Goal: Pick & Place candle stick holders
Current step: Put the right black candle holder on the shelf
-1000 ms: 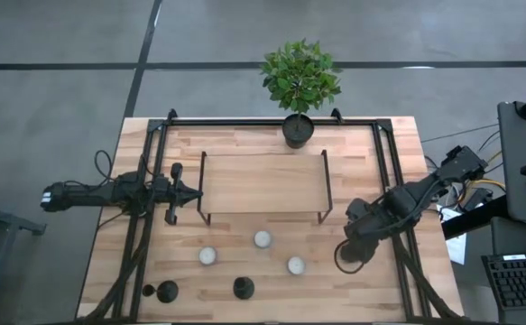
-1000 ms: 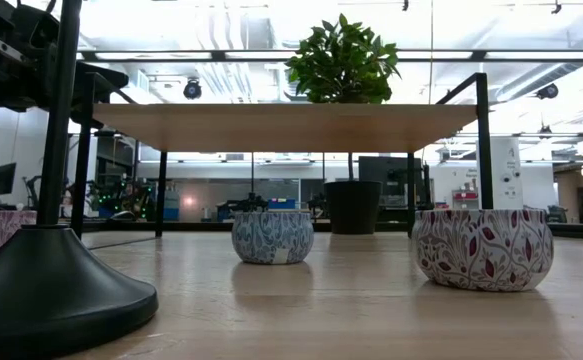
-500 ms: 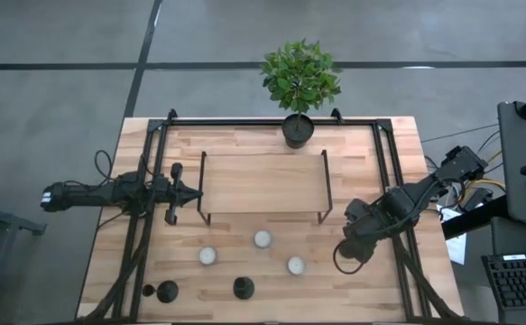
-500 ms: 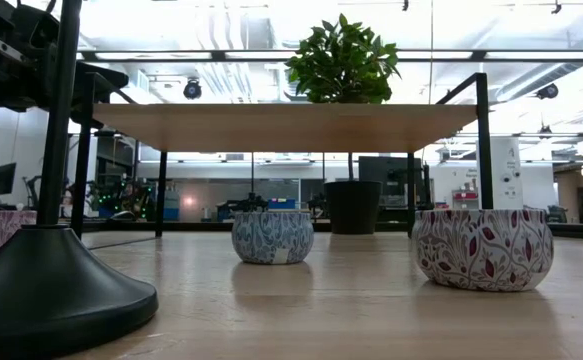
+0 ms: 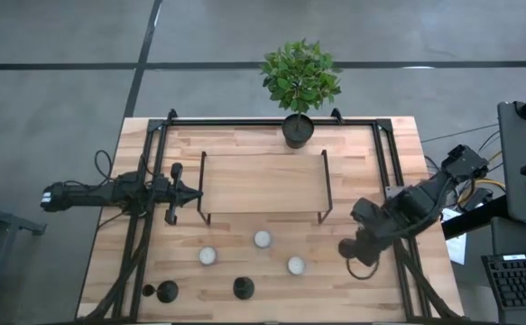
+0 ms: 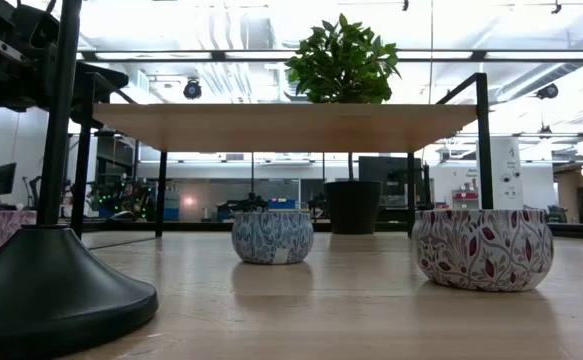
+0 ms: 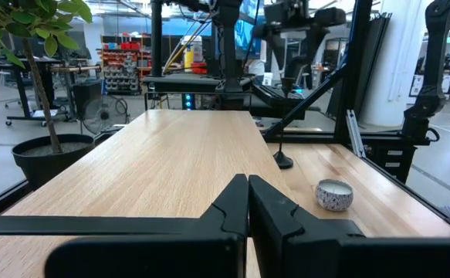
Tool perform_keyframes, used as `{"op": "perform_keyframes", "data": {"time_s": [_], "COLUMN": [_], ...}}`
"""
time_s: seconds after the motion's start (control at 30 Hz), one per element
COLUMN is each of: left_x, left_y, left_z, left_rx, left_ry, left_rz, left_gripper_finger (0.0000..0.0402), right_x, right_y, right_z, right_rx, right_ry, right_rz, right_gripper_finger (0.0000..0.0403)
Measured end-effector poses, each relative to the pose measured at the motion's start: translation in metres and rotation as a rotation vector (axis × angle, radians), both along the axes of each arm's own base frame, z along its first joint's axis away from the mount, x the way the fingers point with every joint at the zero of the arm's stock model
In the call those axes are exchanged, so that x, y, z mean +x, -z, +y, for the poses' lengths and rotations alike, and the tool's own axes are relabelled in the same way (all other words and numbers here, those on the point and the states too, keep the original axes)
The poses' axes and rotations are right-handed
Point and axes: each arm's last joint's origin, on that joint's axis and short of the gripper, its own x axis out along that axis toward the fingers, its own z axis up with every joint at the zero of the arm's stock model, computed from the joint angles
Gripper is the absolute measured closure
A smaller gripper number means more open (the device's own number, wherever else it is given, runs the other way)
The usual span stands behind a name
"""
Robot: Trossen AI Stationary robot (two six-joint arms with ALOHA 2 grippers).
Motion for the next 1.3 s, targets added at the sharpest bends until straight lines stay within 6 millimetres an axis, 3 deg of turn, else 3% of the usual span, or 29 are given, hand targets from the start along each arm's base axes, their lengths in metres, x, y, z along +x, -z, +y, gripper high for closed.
{"op": "perform_keyframes", "data": {"time_s": [0.23,0.53,0.93,1.3], "left_x": [0.000,0.000,0.000,0.000], "left_y": [0.000,0.000,0.000,0.000], "left_z": [0.000,0.000,0.000,0.000], "left_rx": [0.000,0.000,0.000,0.000], "left_ry": [0.000,0.000,0.000,0.000], "left_rz": [0.000,0.001,0.002,0.003], "left_gripper_finger": [0.0392,0.0392,0.0392,0.0392], "right_x": [-0.027,-0.054,-0.040,-0.035], "right_y": [0.006,0.044,0.137,0.167], "right_z": [0.033,0.087,0.133,0.144], "right_rx": [-0.106,-0.328,-0.672,-0.790], "right_ry": [0.068,0.095,0.036,0.049], "right_rz": [-0.085,-0.271,-0.200,-0.298], "right_gripper_finger": [0.0093,0.0105,0.0130,0.0154]}}
